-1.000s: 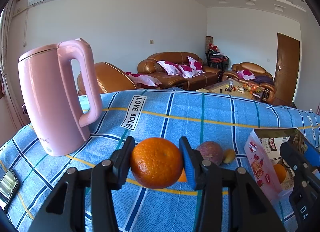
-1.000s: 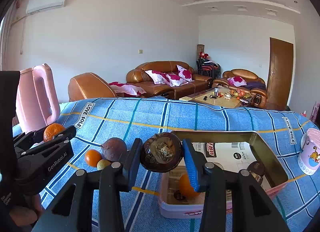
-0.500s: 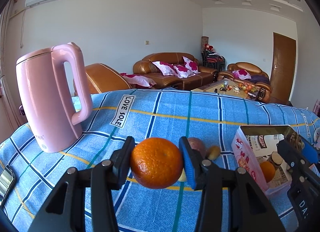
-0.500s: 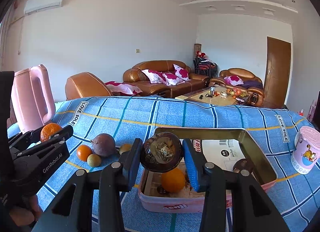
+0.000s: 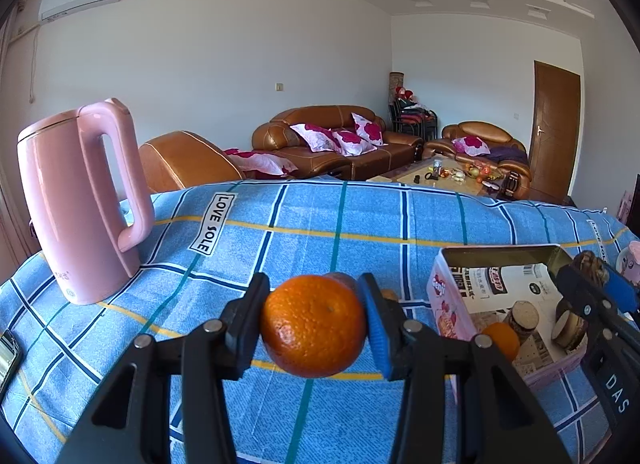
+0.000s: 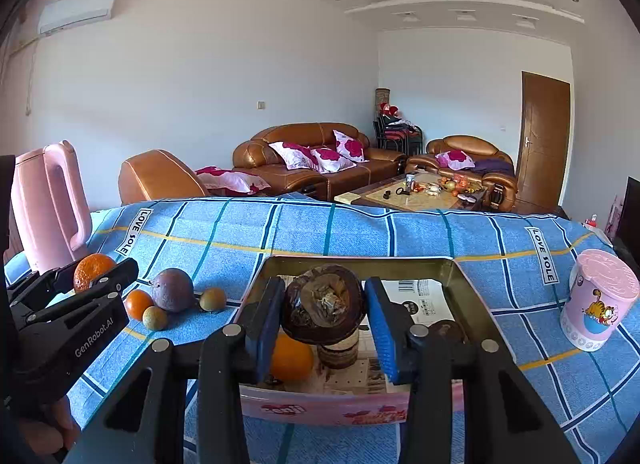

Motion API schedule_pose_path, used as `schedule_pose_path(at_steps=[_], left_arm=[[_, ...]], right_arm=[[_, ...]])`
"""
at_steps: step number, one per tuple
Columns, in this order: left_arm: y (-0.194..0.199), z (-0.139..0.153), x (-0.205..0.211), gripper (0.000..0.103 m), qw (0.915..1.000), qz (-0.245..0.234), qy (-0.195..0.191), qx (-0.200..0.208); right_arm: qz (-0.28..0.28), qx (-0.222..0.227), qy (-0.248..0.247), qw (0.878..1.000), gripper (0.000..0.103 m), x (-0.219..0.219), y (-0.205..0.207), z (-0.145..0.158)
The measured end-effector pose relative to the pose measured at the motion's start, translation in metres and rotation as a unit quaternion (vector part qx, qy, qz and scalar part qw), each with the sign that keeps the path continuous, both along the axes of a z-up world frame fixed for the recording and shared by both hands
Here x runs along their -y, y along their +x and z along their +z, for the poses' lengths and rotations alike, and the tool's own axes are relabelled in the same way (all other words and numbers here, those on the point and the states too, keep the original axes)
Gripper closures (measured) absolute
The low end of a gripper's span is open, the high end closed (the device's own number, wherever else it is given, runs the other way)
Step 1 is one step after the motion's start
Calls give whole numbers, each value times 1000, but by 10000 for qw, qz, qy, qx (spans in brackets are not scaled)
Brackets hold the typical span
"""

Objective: Organize fruits
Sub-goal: 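Carry the mangosteen and the orange up and over the pink tin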

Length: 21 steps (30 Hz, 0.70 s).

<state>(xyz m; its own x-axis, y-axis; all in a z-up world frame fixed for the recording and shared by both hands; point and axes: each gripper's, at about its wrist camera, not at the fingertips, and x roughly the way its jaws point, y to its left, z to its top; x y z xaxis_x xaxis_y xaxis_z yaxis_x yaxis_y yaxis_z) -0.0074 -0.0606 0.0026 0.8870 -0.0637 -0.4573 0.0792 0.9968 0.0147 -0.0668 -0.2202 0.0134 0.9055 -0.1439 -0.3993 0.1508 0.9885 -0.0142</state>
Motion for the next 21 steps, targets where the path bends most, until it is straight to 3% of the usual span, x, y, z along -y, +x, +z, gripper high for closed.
schedule_pose_path(at_steps=[21], left_arm=[[-4, 6, 63, 55, 9988, -457, 43, 192]], right_arm=[[-525, 69, 121, 9985, 59, 70, -2, 7]])
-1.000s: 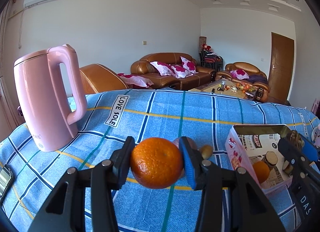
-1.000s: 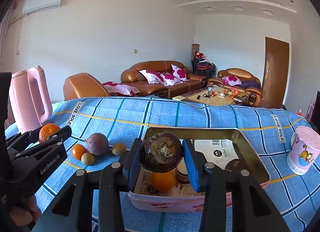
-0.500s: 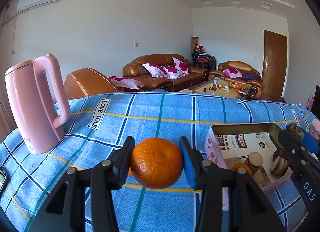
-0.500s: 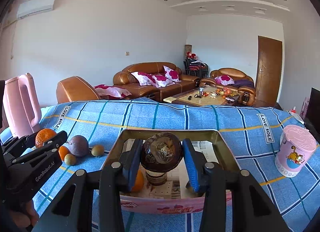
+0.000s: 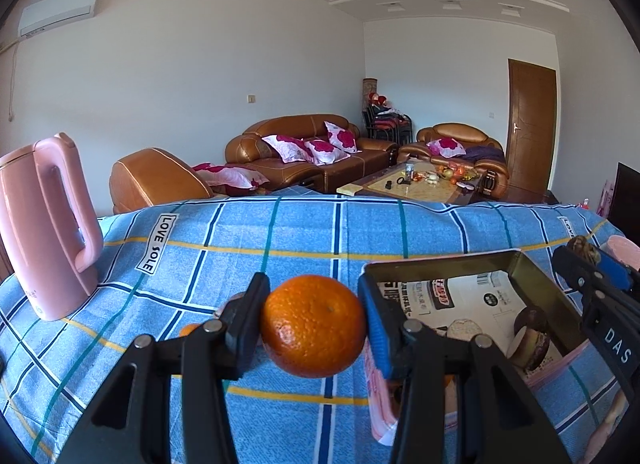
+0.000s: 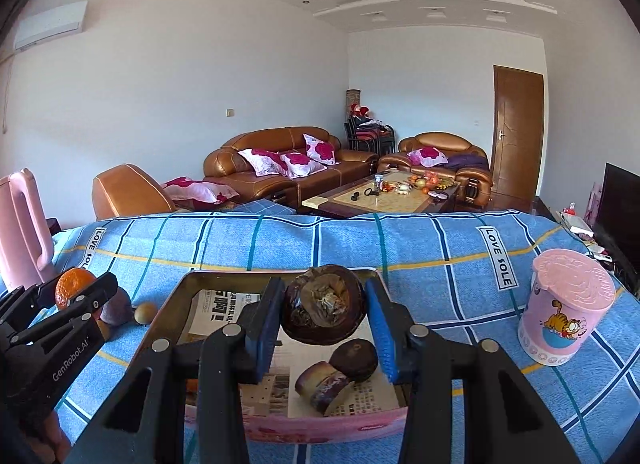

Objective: Organize fruits
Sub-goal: 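Carry the mangosteen and the orange up and over the pink tin, then lower the mangosteen and orange into the tin and open both tools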

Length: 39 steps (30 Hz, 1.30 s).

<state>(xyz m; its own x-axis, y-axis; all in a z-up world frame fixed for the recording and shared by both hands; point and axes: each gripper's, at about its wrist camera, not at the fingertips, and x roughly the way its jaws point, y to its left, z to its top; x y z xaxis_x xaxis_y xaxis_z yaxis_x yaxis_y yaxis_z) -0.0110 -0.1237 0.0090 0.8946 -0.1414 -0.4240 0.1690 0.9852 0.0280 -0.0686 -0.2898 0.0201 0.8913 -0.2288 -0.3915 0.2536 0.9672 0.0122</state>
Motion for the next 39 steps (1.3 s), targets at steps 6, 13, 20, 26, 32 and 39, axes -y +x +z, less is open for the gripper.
schedule_pose_path(at_steps=[6, 13, 20, 26, 32, 39], left_arm=[[3, 3, 22, 55, 9998, -186, 0, 29], [14, 0, 56, 55, 9971, -701, -127, -273], [18, -10, 79, 55, 9910, -1158, 16, -666], [25, -15, 78, 55, 9899, -1061, -14, -940], [28, -20, 76, 56, 9880, -1050, -37, -1134], [32, -22, 70, 55, 9870, -978, -167, -1262]], right_arm=[[-178, 22, 97, 9998, 59, 18, 1, 3], [-368, -21, 246, 9990, 59, 43, 4, 3], [-107, -340, 636, 9973, 59, 54, 26, -8], [194, -660, 615, 9957, 59, 46, 44, -18], [489, -980, 1067, 9882, 59, 54, 55, -29], [615, -1003, 1128, 9866, 59, 51, 52, -30]])
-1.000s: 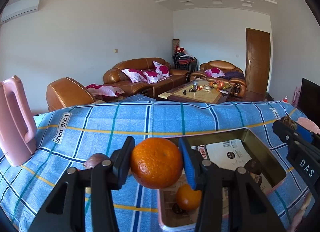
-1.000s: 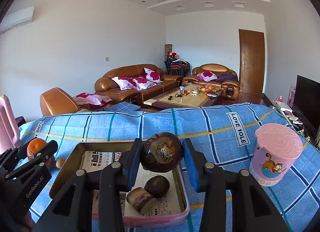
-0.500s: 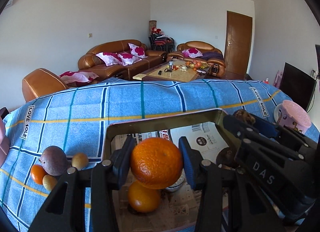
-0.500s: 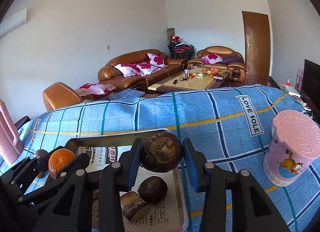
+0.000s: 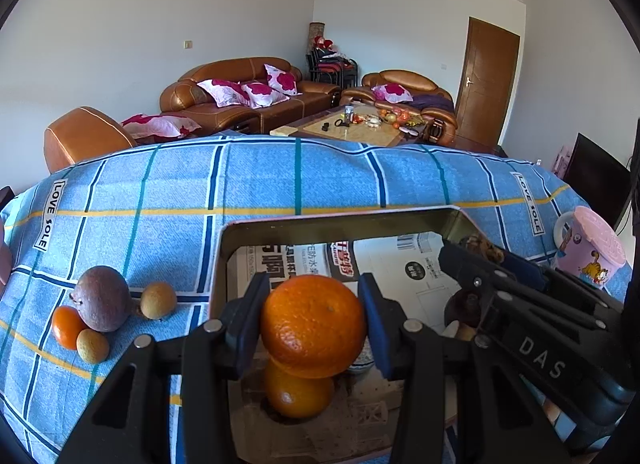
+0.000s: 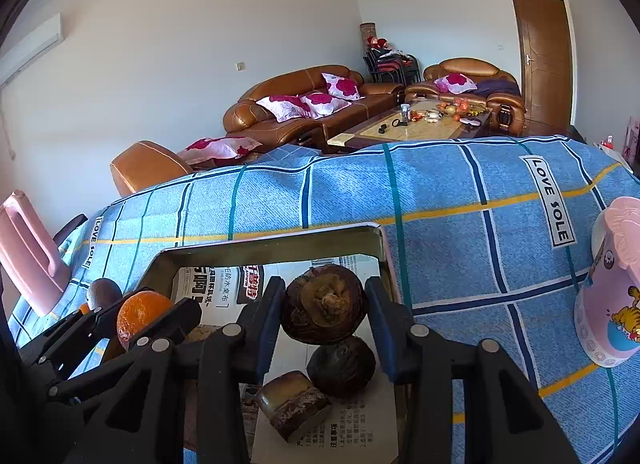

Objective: Organize fruits
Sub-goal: 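Lower the mangosteen and orange into the tin and open both tools, then withdraw both open tools from the tin back toward the loose fruits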

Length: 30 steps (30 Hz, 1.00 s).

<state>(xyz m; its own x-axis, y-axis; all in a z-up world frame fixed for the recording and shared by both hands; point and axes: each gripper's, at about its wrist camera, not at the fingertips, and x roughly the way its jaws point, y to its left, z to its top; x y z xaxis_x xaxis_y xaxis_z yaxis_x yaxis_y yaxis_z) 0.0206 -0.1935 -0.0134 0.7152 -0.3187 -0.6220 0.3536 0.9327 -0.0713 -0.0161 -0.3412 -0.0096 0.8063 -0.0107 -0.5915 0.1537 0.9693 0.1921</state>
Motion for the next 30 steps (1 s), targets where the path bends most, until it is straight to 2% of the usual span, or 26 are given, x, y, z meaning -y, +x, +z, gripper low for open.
schedule_pose_path(at_steps=[4, 6, 8, 12, 14, 16, 18, 26, 30], left_arm=[[0, 0, -4, 55, 10000, 28, -69, -29], [-1, 0, -2, 55, 10000, -2, -30, -6], [-2, 0, 0, 55, 10000, -36, 0, 23], [-4, 2, 0, 54, 10000, -17, 0, 76], [-7, 4, 0, 40, 9998, 41, 26, 205], [-11, 7, 1, 8, 9993, 132, 104, 347], [-15, 9, 1, 0, 9986, 132, 131, 488], [-20, 13, 1, 0, 9975, 190, 139, 663], [-19, 14, -4, 0, 9974, 274, 75, 662]], right_arm=[[158, 24, 404, 9991, 59, 5, -3, -2], [314, 139, 824, 9960, 52, 11, -5, -2], [385, 266, 1077, 9931, 38, 12, -9, -1], [299, 465, 1027, 9932, 37, 9, -12, 5], [159, 666, 968, 9929, 37, 11, -18, 9], [47, 830, 893, 9925, 37, 13, -22, 14], [-27, 855, 834, 9928, 37, 14, -23, 14], [-345, 933, 352, 9944, 37, 14, -28, 17], [-423, 952, 284, 9941, 37, 15, -30, 17]])
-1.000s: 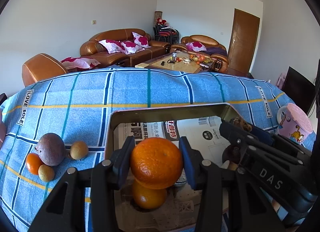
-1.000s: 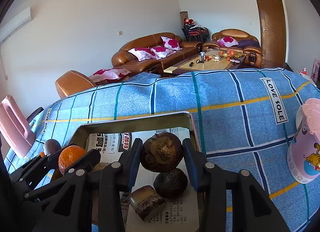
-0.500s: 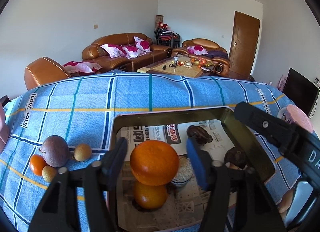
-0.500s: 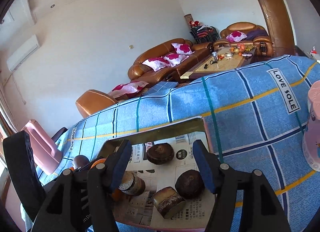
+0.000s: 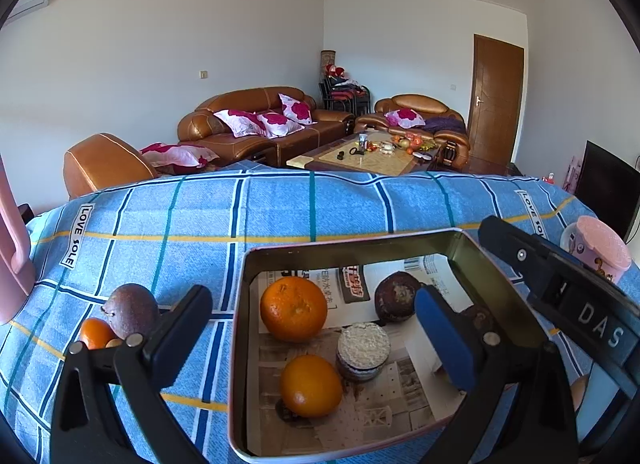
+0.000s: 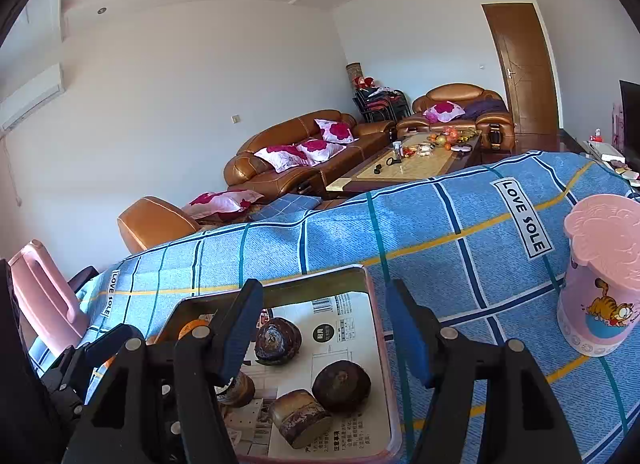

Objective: Organize fruits
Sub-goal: 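Withdraw both open tools from the tin back toward the loose fruits, then move the right tool to a small yellow-brown fruit while the left tool approaches an orange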

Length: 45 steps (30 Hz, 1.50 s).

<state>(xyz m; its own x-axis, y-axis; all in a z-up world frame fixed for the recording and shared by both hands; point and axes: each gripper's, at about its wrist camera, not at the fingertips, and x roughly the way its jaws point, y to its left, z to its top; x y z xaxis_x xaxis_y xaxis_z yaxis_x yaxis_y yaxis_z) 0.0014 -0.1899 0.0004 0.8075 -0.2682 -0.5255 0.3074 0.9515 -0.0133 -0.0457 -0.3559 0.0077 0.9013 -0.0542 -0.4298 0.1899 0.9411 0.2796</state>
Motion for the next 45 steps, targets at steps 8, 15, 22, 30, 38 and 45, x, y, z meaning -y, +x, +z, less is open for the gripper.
schedule_pose_path(at_steps=[8, 15, 22, 30, 38, 45], left_arm=[[-8, 9, -13, 0, 9959, 493, 236, 725], [-8, 9, -28, 0, 9956, 634, 148, 673], [-15, 8, -39, 0, 9959, 594, 183, 653], [-16, 5, -60, 0, 9962, 626, 230, 561], [-13, 6, -91, 0, 9939, 735, 529, 623], [0, 3, -126, 0, 9935, 963, 430, 422]], right_arm=[[-497, 421, -529, 9965, 26, -5, -15, 8], [-606, 483, -908, 9929, 23, -14, -19, 10], [-622, 531, -1165, 9898, 23, -29, -28, 12], [-689, 434, -1167, 9898, 23, -41, -35, 11], [-474, 331, -1203, 9911, 23, -68, -36, 9], [-222, 261, -1239, 9917, 23, -103, -29, 8]])
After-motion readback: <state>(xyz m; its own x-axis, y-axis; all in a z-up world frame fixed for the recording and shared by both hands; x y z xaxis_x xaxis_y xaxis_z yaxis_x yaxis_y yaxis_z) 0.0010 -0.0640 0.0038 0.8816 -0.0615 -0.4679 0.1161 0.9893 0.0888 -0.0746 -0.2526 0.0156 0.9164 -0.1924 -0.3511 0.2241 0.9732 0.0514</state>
